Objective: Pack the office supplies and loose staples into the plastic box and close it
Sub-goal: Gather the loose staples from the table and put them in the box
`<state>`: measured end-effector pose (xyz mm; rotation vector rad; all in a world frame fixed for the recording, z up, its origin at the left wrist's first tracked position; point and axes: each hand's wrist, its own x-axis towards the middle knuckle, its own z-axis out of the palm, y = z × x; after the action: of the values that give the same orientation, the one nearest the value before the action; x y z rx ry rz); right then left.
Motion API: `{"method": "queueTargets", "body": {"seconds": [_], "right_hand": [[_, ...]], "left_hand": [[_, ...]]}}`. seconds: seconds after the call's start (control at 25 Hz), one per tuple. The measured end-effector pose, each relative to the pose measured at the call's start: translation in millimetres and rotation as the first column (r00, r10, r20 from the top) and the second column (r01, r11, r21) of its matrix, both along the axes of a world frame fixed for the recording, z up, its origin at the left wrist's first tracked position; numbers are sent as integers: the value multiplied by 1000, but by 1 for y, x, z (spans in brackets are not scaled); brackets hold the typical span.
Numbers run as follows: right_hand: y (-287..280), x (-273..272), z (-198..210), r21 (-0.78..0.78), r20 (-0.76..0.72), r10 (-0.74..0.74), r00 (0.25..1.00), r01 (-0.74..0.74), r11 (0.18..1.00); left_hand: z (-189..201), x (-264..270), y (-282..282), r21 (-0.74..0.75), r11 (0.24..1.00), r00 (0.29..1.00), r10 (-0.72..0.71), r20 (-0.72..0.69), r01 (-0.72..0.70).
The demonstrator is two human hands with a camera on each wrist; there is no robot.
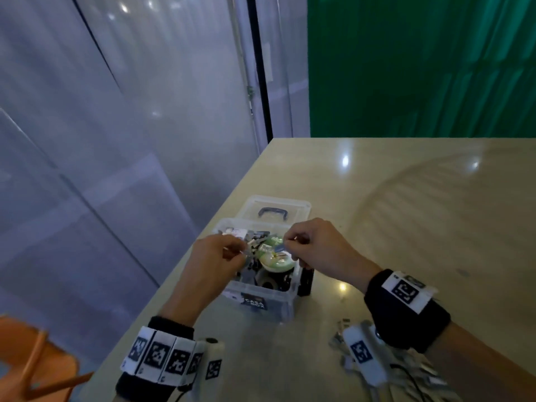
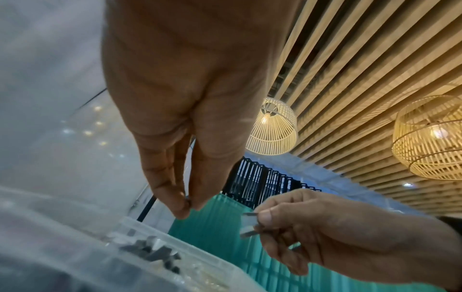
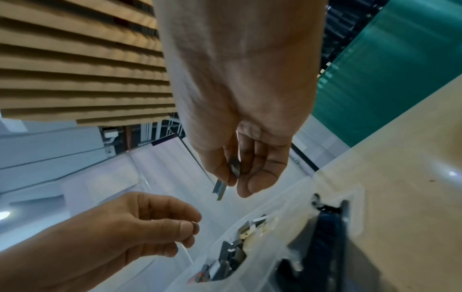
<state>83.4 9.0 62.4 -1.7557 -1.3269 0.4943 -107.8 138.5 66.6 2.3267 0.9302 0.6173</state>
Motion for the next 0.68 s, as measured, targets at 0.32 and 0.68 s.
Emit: {"method": "queueTargets", "body": {"seconds": [0.32,0.68], "right_hand": [[79,-33,-4,-178,235,145,961,-104,978],[100,-2,-1,-226,197,3,980,42,973]], "left_hand": [[-9,-12,36,29,988,979,-144,-148,149],[-9,16,71,53,990,984,-127,-125,134]]}}
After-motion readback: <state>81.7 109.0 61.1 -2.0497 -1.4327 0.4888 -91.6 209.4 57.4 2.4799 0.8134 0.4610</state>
